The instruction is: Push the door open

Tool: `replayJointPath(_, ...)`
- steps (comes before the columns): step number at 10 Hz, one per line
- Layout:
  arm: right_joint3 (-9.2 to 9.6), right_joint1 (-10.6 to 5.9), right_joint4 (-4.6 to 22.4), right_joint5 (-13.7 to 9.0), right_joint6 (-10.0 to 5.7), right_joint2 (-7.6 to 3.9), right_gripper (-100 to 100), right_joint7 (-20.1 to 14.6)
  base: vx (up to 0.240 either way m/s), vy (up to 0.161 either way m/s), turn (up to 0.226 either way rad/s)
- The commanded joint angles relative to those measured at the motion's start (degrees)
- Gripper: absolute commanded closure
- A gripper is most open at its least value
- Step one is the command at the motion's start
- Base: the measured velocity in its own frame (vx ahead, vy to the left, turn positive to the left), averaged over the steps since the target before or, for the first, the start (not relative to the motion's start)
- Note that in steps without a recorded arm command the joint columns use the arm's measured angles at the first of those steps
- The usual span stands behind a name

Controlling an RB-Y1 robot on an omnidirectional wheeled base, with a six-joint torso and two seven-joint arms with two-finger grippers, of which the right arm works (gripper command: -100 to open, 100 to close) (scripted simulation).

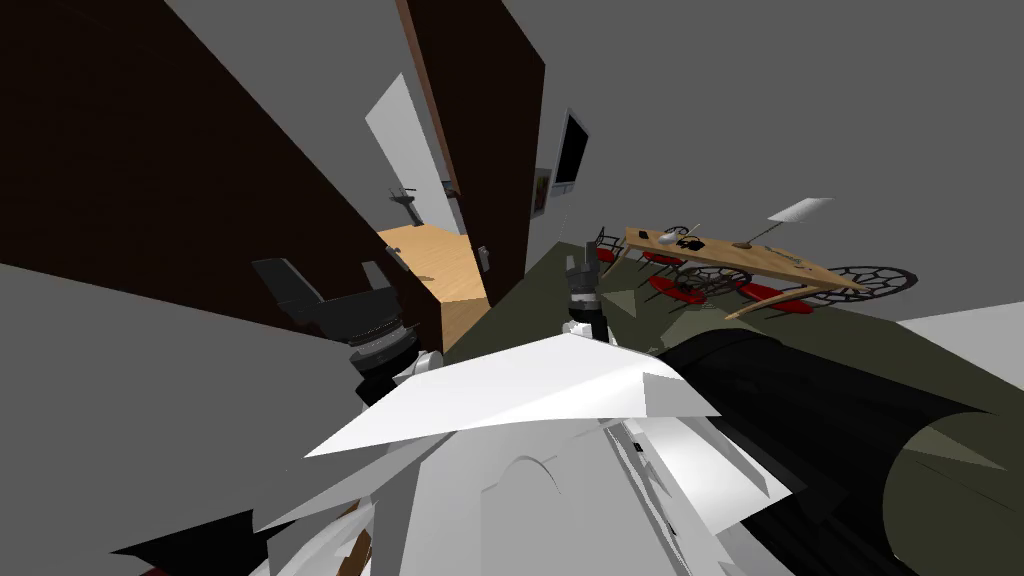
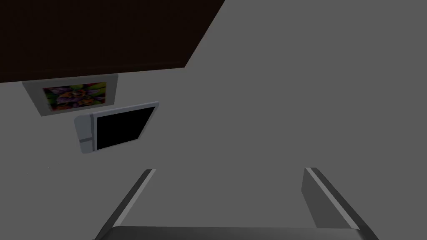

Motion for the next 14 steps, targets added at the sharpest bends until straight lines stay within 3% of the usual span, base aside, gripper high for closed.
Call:
replayJointPath(1,0.84,0.29,0.8,1.1,-0.25,-0.54,-100,-0.8,0.147,-0.092,0.048)
replayJointPath(3,1.79,0.61,1.8,2.3,-0.53,-1.11,-100,-1.8,0.219,0.018,-0.015)
replayJointPath(8,6.46,2.19,6.5,8.1,-1.93,-3.69,-100,-6.4,0.246,-0.009,0.015)
replayJointPath(14,11.64,3.95,11.7,14.6,-3.47,-6.33,-100,-11.5,0.166,-0.015,0.012)
